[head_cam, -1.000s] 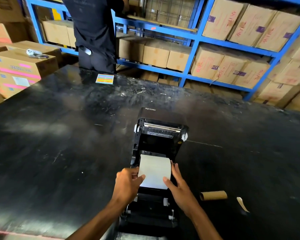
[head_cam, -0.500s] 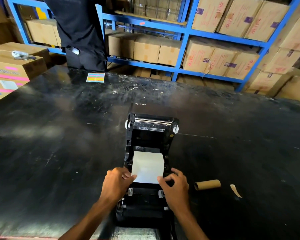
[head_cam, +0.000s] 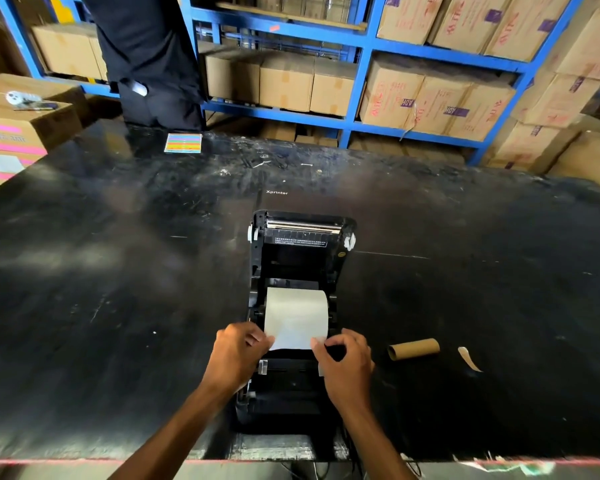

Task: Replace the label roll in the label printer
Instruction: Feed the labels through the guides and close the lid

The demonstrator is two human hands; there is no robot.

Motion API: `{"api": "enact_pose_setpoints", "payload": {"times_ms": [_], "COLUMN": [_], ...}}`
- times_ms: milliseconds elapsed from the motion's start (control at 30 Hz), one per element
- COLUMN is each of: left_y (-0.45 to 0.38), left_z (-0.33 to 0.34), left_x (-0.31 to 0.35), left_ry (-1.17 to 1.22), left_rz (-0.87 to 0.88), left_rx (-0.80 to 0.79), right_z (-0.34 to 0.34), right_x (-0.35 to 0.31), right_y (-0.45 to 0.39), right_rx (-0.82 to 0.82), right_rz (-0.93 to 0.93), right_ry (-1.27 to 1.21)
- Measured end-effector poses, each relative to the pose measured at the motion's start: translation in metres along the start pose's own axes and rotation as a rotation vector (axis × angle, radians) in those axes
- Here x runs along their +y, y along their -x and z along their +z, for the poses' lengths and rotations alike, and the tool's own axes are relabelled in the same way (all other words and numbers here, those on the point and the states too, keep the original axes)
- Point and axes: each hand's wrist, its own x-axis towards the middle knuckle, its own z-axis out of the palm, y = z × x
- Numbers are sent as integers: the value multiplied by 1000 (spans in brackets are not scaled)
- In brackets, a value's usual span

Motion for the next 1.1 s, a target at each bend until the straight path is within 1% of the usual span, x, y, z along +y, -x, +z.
{"api": "enact_pose_setpoints", "payload": {"times_ms": [167, 333, 567, 667, 867, 1000, 1100], "left_y": [-2, 1, 0, 0, -6, -8, -8], "left_z": [-9, -10, -10, -8, -11, -13, -13], "left_x": [-3, -8, -10, -11, -7, -5, -3], "left_ry": [19, -67, -184, -231, -284, -314, -321], "left_rz": [30, 86, 150, 141, 99, 101, 84], "left_rx": [-74, -147, -184, -196, -235, -267, -285], "right_z": [-8, -13, -14, -15, -19, -25, -31], "right_x": [3, 3, 2, 3, 2, -5, -8], "right_y": [-2, -1, 0, -2, -12, -22, -24], "right_rx": [-48, -88, -180, -217, -373, -466, -557], "right_rz": [42, 57, 28, 40, 124, 117, 127], "right_ry": [-20, -34, 21, 44, 36, 94, 71]}}
